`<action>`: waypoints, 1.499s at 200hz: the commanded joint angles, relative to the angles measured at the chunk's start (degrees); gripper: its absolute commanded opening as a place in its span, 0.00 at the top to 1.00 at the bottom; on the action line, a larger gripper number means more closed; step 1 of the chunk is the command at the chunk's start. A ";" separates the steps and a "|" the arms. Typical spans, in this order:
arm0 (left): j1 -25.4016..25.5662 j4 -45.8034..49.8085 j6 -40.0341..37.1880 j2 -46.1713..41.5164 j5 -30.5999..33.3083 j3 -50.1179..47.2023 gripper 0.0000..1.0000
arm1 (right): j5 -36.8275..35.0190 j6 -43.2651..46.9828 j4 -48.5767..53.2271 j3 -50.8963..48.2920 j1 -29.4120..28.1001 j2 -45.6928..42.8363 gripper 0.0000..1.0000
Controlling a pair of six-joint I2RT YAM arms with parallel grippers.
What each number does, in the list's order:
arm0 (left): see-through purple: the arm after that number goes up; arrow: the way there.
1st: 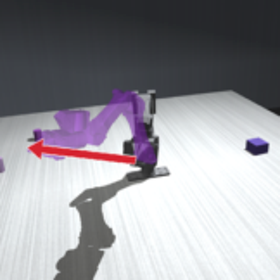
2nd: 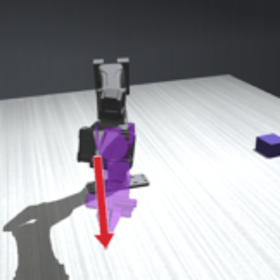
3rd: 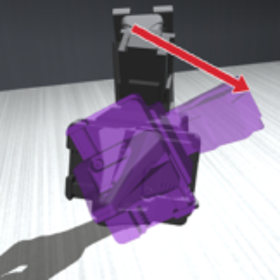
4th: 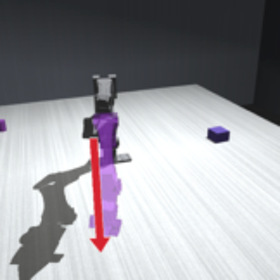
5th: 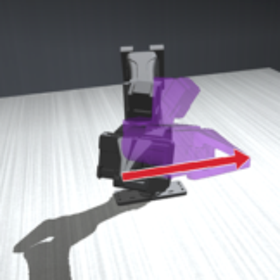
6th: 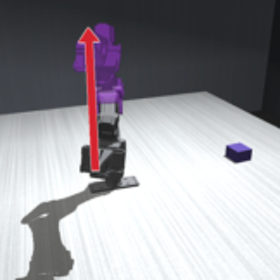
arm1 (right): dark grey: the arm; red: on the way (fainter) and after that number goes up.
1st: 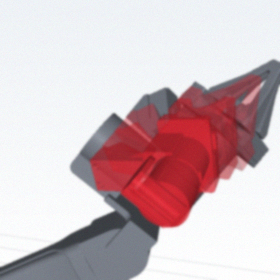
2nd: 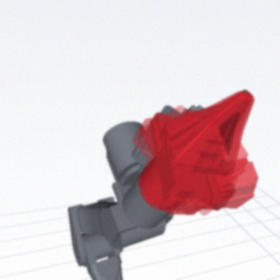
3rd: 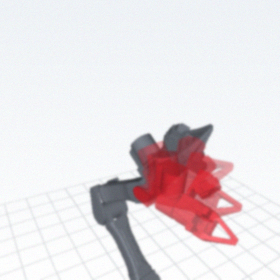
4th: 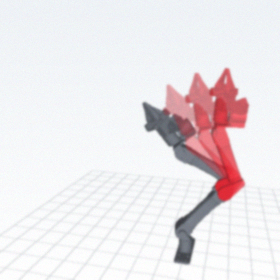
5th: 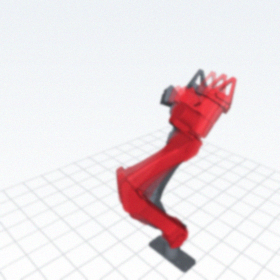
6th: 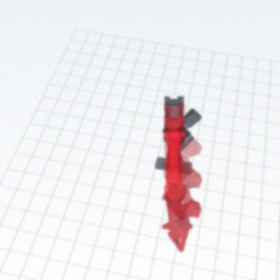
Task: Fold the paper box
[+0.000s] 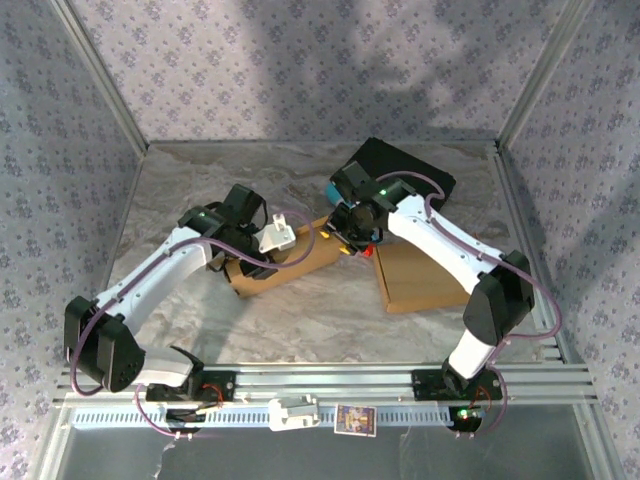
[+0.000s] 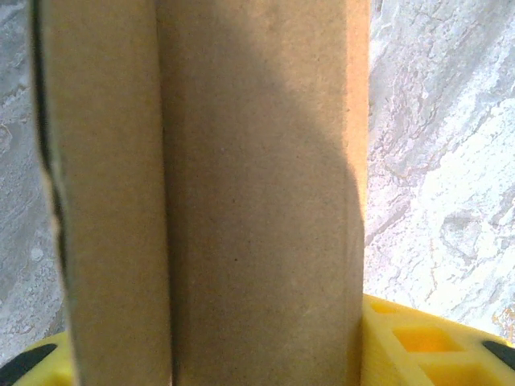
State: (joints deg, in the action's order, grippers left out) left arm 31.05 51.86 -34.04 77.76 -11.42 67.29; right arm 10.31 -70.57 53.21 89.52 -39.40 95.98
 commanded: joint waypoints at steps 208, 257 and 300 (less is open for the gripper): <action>0.93 8.67 -8.41 -1.25 -10.00 0.37 0.51 | 13.86 101.86 1.13 -5.41 12.20 -9.76 0.43; 1.40 8.61 -8.07 -0.36 -8.76 1.08 0.50 | 12.72 100.40 1.11 -2.25 11.37 -6.97 0.63; 1.56 8.13 -7.60 0.20 -8.23 1.60 0.50 | 12.00 99.53 1.69 -2.45 10.58 -6.94 0.75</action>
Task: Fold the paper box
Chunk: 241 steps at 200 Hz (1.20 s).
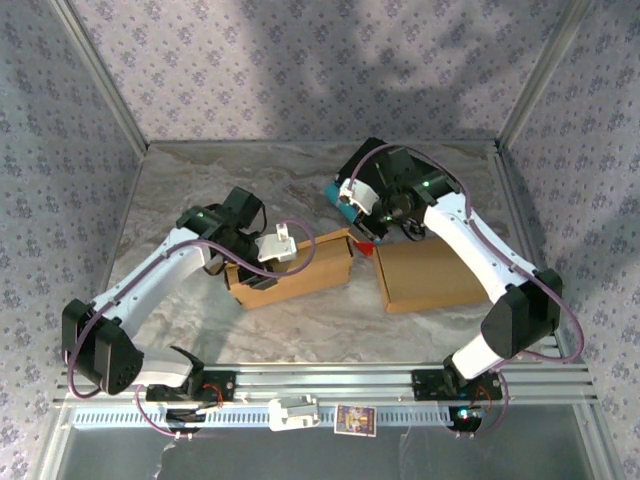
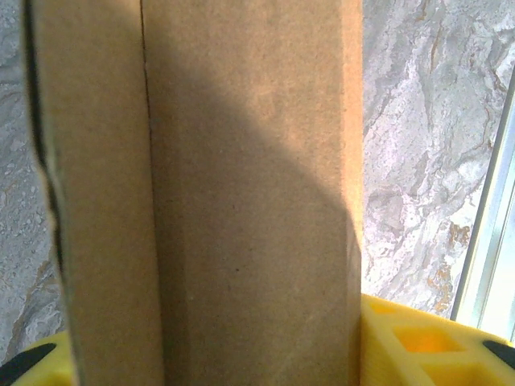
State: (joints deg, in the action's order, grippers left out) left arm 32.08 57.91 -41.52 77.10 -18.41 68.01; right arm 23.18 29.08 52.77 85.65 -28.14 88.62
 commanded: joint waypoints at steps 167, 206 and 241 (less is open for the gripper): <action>0.62 -0.78 4.32 1.45 0.31 1.58 0.47 | -10.17 -24.66 9.45 6.71 -6.63 4.72 1.00; 0.57 -0.78 5.02 2.11 1.22 1.95 0.48 | -8.55 -33.56 11.65 8.32 -5.95 4.93 1.00; 0.53 -0.65 5.29 2.25 1.32 2.14 0.47 | -6.06 -37.28 12.75 10.03 -4.57 5.03 1.00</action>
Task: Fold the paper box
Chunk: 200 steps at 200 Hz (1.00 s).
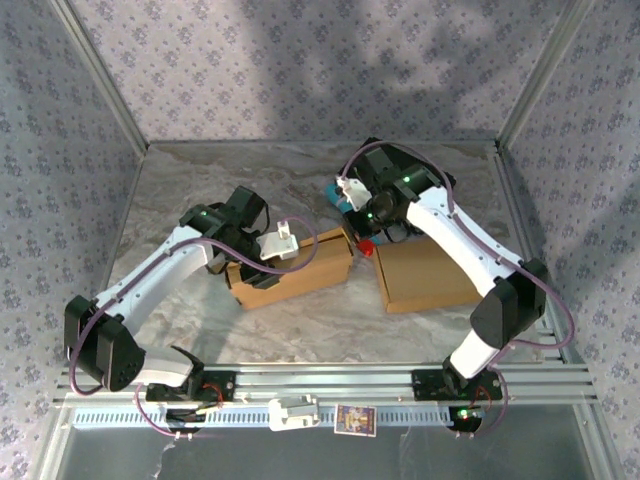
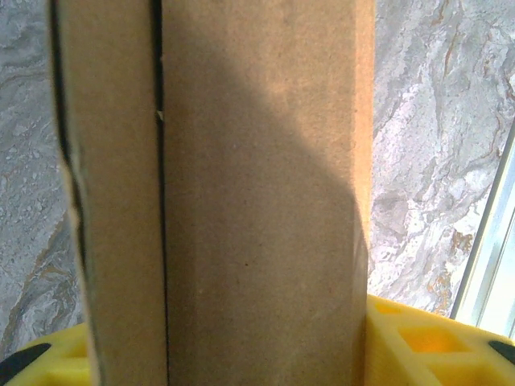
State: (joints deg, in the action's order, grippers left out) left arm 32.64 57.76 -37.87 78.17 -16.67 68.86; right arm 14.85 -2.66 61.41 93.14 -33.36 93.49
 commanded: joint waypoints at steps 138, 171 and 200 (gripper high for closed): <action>0.14 -4.08 7.96 -1.62 -2.91 -0.19 0.39 | -1.90 -6.55 -1.41 -2.73 0.03 -1.62 1.00; 0.70 -3.44 7.98 -0.94 -2.00 0.31 0.34 | -2.48 -6.92 -1.97 -3.49 -0.33 -1.86 1.00; 0.93 -3.49 8.15 -2.18 -1.79 -0.24 0.33 | -3.37 -7.36 -2.67 -4.09 -0.73 -2.93 1.00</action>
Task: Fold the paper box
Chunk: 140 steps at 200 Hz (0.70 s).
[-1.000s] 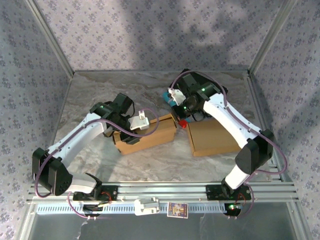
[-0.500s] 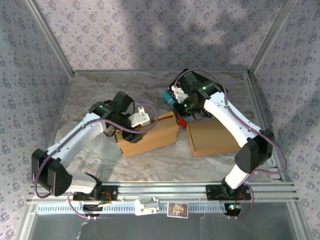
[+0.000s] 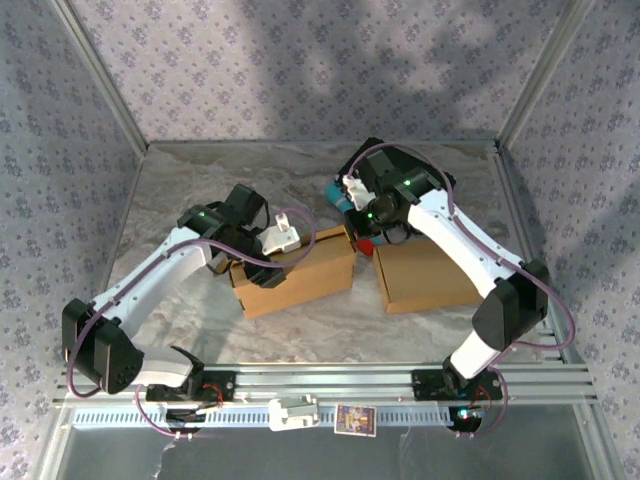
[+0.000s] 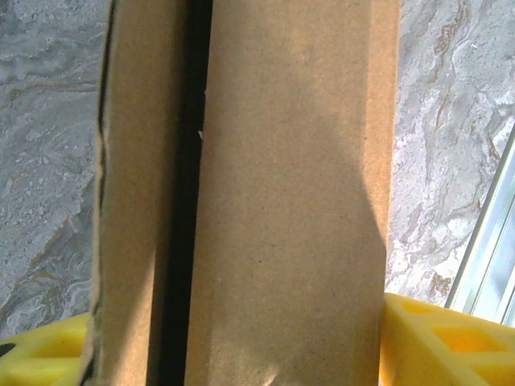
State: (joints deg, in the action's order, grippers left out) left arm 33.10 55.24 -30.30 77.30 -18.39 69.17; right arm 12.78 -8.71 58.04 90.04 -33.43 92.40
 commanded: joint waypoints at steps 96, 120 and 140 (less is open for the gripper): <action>0.43 -3.13 3.93 -5.41 -1.34 0.59 0.32 | -2.24 -1.31 -0.82 -2.85 -1.61 -3.91 1.00; 0.45 -3.32 4.56 -3.48 -1.95 1.32 0.35 | -2.12 -1.57 -0.65 -2.85 -1.57 -3.72 1.00; 1.42 -2.26 5.91 -1.99 -4.54 2.91 0.38 | -1.96 -1.84 -0.58 -3.15 -1.82 -3.74 1.00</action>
State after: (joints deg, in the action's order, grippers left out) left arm 33.45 52.62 -26.37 73.71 -18.96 69.41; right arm 11.27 -9.67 56.58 87.50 -34.65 89.58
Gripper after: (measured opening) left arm 0.632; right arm 0.052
